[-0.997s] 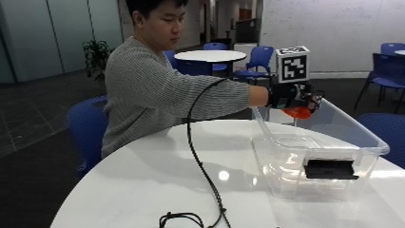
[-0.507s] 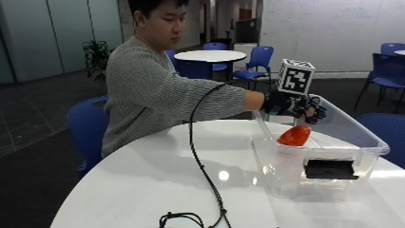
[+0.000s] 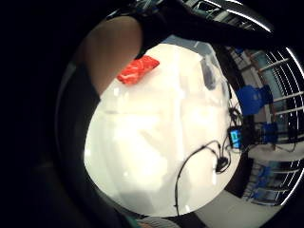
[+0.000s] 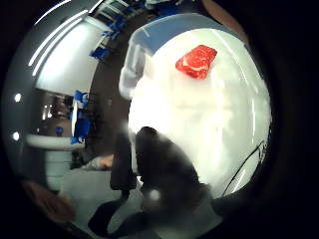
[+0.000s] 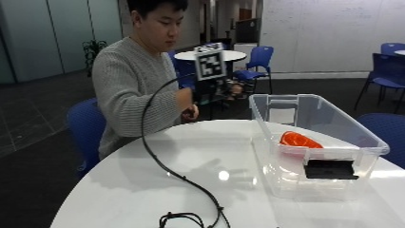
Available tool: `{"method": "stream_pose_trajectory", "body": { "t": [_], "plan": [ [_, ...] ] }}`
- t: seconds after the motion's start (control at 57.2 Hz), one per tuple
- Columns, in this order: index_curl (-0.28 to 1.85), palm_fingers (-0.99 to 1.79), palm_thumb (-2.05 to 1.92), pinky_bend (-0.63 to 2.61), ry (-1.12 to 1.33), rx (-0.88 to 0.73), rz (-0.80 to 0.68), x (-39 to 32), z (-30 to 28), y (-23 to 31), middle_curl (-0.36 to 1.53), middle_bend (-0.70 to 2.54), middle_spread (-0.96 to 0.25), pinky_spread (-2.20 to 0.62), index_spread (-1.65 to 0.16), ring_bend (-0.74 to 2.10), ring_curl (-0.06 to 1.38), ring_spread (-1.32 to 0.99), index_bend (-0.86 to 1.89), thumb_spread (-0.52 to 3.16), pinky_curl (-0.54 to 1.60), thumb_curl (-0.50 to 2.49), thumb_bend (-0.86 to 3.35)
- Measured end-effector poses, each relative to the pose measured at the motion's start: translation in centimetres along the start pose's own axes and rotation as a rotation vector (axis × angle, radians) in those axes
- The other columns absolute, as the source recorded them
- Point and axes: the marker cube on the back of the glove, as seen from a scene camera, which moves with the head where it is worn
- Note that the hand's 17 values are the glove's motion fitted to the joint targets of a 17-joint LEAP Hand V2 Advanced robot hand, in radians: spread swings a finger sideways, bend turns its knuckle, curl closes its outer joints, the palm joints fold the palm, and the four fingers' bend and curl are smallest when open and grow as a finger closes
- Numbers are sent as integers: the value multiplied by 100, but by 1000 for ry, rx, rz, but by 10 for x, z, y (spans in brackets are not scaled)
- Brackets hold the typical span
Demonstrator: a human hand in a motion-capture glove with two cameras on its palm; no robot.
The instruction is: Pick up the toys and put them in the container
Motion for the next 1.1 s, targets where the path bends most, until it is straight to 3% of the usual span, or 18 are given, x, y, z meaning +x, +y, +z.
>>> {"method": "stream_pose_trajectory", "body": {
  "t": [0.052,0.192,0.35,0.524,0.769,0.857,0.944,1.101],
  "plan": [
    [44,-10,-13,64,25,6,-136,-16,9,50,41,17,-17,7,-39,17,43,-11,17,118,34,25,-8],
    [44,-4,-12,59,181,68,-75,-38,37,138,40,18,-17,7,-40,17,40,-11,20,120,33,20,-8],
    [45,-2,-12,58,210,66,-76,-48,50,171,38,18,-17,8,-41,18,39,-10,20,121,33,17,-8],
    [45,-2,-10,57,368,72,-269,-59,80,219,37,18,-17,8,-41,19,37,-10,19,123,33,14,-7],
    [45,0,-7,57,213,58,-272,-90,143,301,36,19,-19,8,-42,18,35,-13,21,128,33,14,-4],
    [46,0,-6,57,454,66,-373,-64,142,305,36,19,-21,7,-42,18,35,-14,21,130,34,14,-4],
    [46,0,-6,57,208,54,-218,-84,144,316,36,19,-21,7,-42,18,34,-15,21,131,34,14,-4],
    [46,0,-6,57,192,40,-147,-76,147,319,36,19,-22,7,-42,18,33,-15,21,133,34,15,-4]
  ]
}}
